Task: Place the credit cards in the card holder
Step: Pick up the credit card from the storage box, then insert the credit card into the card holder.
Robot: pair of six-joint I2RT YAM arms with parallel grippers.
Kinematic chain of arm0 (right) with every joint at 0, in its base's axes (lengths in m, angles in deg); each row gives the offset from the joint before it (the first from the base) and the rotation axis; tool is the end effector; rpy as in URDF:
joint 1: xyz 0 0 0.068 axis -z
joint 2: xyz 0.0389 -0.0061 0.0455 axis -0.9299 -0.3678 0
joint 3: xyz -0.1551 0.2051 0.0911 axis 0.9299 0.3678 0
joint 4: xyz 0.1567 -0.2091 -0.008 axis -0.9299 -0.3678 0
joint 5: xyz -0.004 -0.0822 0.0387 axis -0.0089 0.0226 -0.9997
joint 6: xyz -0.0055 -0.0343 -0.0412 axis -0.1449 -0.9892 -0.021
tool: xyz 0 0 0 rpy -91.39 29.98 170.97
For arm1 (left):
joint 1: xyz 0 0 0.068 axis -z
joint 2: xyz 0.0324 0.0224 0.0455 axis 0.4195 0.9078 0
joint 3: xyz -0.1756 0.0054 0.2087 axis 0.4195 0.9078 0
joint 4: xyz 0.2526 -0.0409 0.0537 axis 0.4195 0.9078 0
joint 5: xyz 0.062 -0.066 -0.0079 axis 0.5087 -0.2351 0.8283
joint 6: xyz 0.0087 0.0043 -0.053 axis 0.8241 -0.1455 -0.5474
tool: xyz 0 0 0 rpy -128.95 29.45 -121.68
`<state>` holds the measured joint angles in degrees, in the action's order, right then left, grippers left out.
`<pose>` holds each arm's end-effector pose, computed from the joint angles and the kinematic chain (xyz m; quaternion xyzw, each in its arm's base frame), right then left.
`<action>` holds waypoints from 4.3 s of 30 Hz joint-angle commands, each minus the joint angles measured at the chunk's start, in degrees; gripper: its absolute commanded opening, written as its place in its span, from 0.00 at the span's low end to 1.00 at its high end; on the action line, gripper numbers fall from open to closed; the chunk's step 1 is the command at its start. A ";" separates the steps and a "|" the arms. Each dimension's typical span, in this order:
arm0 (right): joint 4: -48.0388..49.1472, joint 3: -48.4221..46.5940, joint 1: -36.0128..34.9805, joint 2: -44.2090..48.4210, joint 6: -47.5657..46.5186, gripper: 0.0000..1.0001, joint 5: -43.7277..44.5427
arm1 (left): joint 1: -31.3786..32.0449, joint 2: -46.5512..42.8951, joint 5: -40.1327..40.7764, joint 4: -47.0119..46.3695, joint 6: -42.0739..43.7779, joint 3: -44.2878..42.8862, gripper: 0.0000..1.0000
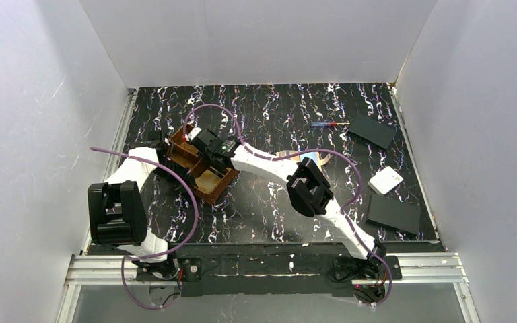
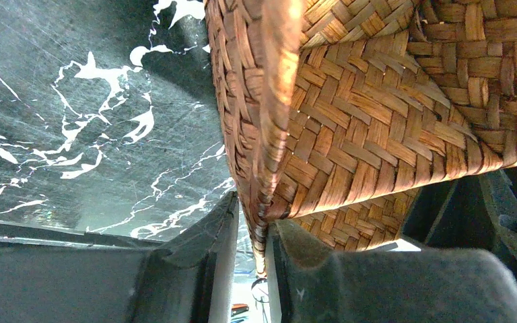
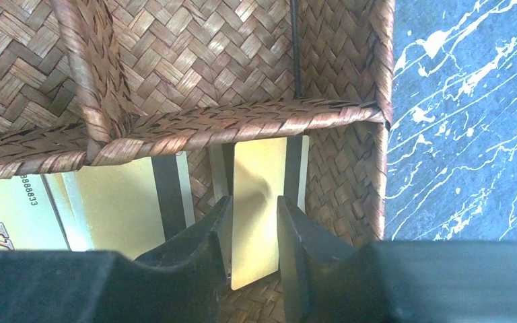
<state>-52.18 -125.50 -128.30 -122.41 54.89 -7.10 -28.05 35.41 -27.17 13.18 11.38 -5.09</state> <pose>0.2878 0.4687 0.1971 -0.4344 0.8166 -0.0105 0.3799 0.2724 0.0064 0.1934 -0.4360 0.8843 -0.1607 0.0463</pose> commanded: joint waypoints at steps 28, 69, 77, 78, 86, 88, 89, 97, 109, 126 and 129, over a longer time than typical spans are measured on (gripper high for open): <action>-0.62 0.61 6.10 6.66 7.70 0.01 -8.52 | -0.48 -1.08 1.05 5.60 1.25 -1.59 0.24; 91.37 59.72 18.30 26.14 113.76 0.01 -58.30 | 0.12 -32.29 -12.57 -16.47 -12.31 3.33 0.57; 99.57 62.74 17.98 25.57 119.53 0.01 -55.59 | 0.35 -27.15 -19.26 -32.45 -19.02 9.17 0.58; 98.70 62.86 17.86 26.05 119.04 0.01 -55.24 | 0.68 -26.59 -19.92 -33.75 -19.87 9.63 0.59; 94.35 62.54 16.80 27.59 113.54 0.05 -54.22 | 1.09 -24.86 -24.28 -48.24 -22.64 13.79 0.63; 93.91 61.74 16.65 27.46 112.00 0.07 -54.45 | 1.26 -25.10 -24.16 -48.50 -21.05 13.49 0.63; 93.10 61.13 16.59 27.40 110.59 0.10 -54.82 | 1.31 -25.00 -24.41 -48.74 -20.42 13.43 0.62; 87.45 59.55 16.74 28.65 91.17 0.14 -60.65 | 0.20 -24.35 -25.35 -48.49 -16.96 14.17 0.46; 96.95 61.08 18.54 27.68 79.20 0.01 -65.18 | -6.79 -22.83 -39.81 -49.76 -7.43 15.78 0.49; 114.79 56.90 18.66 20.79 97.24 0.01 -61.11 | -5.09 -22.03 -51.42 -58.37 -7.42 19.05 0.29; 115.66 56.65 18.66 20.21 98.19 0.01 -60.39 | -3.93 -22.06 -51.29 -60.54 -8.72 19.23 0.22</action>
<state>58.11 -66.44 -109.72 -102.15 152.01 -68.82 -32.86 13.82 -76.35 -44.24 3.86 13.73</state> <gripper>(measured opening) 0.033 0.296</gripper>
